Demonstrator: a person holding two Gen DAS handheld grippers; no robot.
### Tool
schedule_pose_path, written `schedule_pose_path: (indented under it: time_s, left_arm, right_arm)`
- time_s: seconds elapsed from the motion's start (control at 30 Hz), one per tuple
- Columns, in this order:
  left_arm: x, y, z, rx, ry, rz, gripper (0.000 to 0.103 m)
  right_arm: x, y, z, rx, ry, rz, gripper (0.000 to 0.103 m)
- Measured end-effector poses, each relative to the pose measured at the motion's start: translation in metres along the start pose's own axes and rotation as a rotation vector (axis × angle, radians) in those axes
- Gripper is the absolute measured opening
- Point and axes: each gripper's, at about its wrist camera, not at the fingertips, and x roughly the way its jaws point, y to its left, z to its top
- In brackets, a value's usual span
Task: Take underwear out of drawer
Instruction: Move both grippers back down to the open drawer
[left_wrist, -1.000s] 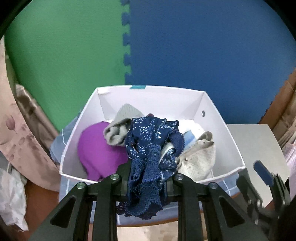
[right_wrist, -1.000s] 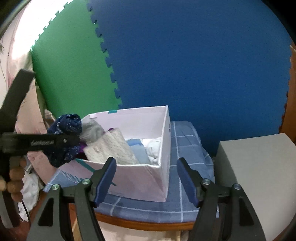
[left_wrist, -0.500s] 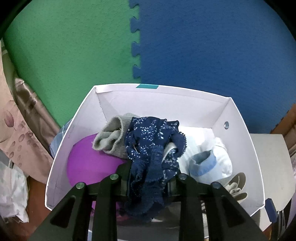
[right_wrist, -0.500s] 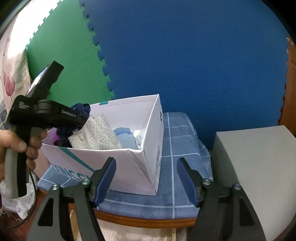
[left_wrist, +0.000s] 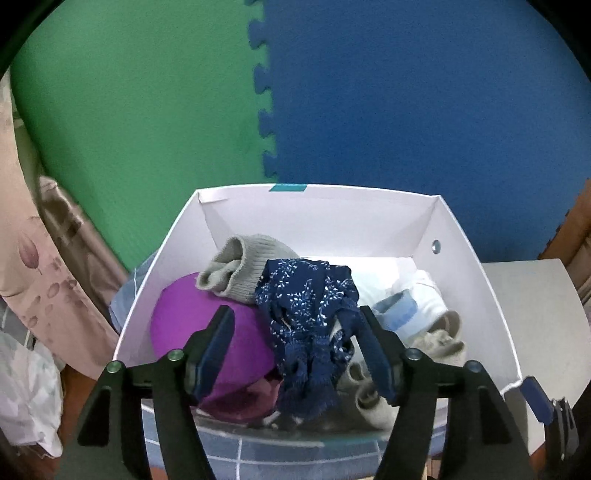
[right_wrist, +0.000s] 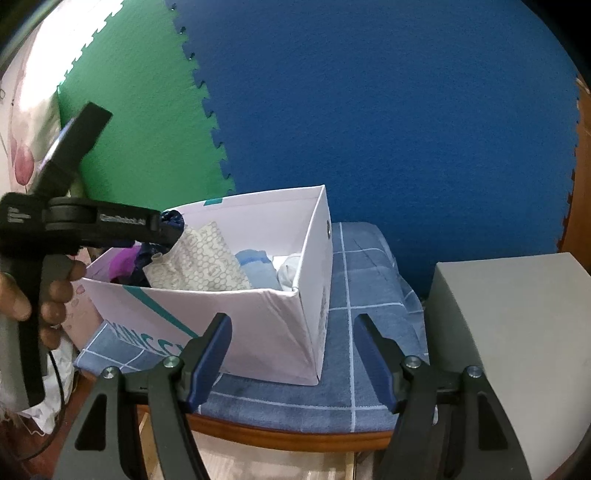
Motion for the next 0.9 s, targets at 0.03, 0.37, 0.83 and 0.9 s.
schedule_pose_path:
  time_s: [0.03,0.37,0.83,0.9]
  left_arm:
    - [-0.005,0.000,-0.001,0.000,-0.006,0.005,0.065]
    - [-0.054,0.023,-0.035,-0.050,-0.022,-0.008,0.066]
    - [-0.062,0.054,-0.194,-0.056,0.106,0.047,0.075]
    - [-0.042,0.060,-0.217,-0.137,0.178,0.029,0.075]
  right_arm:
    - [-0.001,0.000,-0.001,0.000,-0.002,0.004,0.070]
    - [-0.010,0.000,-0.012,-0.036,0.012,0.054,0.070]
    - [-0.018,0.040,-0.072,-0.411,0.112,0.244,0.070]
    - [-0.017,0.047,-0.077,-0.443,0.129,0.275,0.070]
